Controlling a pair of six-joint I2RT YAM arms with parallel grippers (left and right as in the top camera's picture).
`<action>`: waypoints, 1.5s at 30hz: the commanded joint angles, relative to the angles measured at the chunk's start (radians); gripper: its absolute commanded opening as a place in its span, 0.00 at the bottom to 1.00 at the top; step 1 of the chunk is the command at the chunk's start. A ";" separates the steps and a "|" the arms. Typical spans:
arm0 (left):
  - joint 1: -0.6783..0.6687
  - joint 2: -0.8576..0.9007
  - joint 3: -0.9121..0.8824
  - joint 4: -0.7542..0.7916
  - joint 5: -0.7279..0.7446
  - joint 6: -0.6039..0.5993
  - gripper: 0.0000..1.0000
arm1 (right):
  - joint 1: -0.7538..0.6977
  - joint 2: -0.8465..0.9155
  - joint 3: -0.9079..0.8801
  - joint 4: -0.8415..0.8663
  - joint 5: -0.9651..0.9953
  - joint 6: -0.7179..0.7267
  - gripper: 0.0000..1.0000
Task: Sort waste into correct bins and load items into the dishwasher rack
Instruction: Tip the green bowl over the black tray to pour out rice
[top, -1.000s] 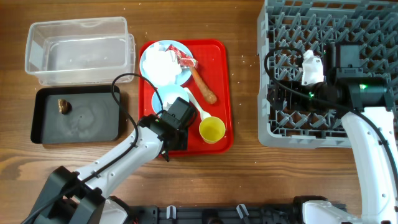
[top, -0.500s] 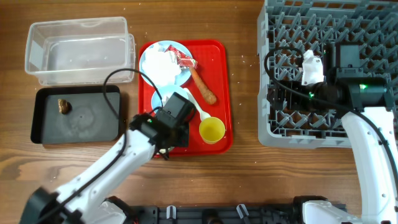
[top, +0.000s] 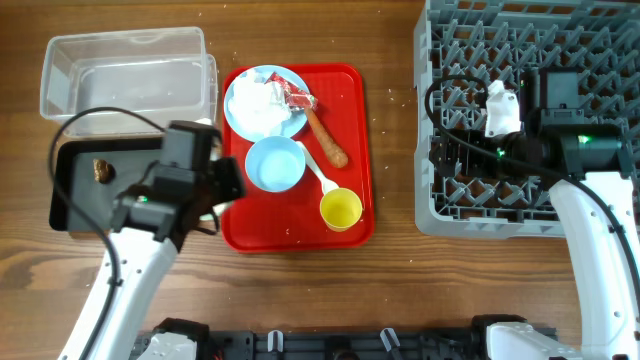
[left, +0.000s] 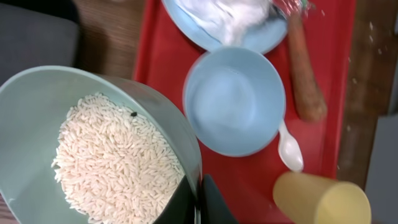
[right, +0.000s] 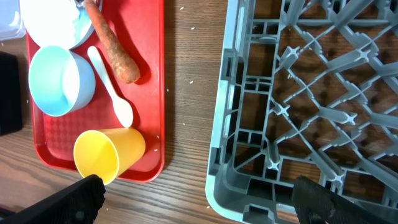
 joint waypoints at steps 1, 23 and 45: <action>0.158 -0.001 0.021 0.047 0.121 0.076 0.04 | 0.006 -0.011 0.021 0.006 0.017 -0.013 1.00; 0.748 0.363 0.021 0.305 0.951 0.231 0.04 | 0.006 -0.011 0.021 0.000 0.017 -0.010 1.00; 1.033 0.463 0.020 0.334 1.473 0.255 0.04 | 0.006 -0.011 0.021 -0.006 0.017 0.016 1.00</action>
